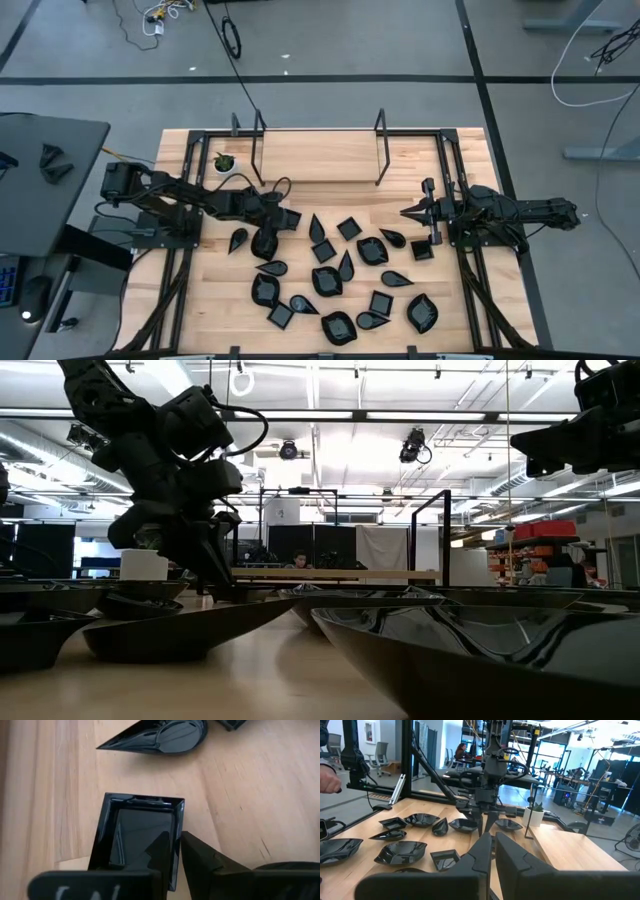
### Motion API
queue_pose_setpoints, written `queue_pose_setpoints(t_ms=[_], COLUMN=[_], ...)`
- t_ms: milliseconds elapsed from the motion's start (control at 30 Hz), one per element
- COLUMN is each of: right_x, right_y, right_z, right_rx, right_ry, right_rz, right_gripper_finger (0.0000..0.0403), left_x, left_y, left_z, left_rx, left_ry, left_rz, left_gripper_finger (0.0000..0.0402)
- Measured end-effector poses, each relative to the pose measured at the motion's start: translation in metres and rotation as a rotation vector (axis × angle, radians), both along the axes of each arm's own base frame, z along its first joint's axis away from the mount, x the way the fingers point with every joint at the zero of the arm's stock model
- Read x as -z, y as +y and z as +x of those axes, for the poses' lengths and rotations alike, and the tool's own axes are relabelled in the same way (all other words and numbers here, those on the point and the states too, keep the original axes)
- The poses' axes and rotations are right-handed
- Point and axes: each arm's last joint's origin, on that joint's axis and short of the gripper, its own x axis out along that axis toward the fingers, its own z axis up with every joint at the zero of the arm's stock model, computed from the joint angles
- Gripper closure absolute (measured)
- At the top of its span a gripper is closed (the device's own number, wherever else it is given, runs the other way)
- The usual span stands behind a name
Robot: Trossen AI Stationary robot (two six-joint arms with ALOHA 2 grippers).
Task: Pick & Place Mini shaped plates
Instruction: Put the black square bowl on the shelf
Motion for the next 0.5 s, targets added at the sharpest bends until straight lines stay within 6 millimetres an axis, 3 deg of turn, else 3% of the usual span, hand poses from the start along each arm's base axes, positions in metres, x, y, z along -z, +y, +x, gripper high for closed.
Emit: queue_pose_setpoints(t_ms=[200, 500], right_x=[0.0, 0.0001], right_y=[0.0, 0.0], right_z=[0.0, 0.0], right_rx=[0.0, -0.001], right_ry=[0.0, 0.0], right_rz=[0.0, 0.0], right_gripper_finger=[0.0376, 0.0376], left_x=[0.0001, 0.0004], left_y=[0.0, 0.0], left_z=[-0.0002, -0.0006], left_rx=[0.001, 0.001], left_ry=[0.004, 0.011], left_rz=[0.0, 0.001], left_gripper_finger=[0.0394, 0.0398])
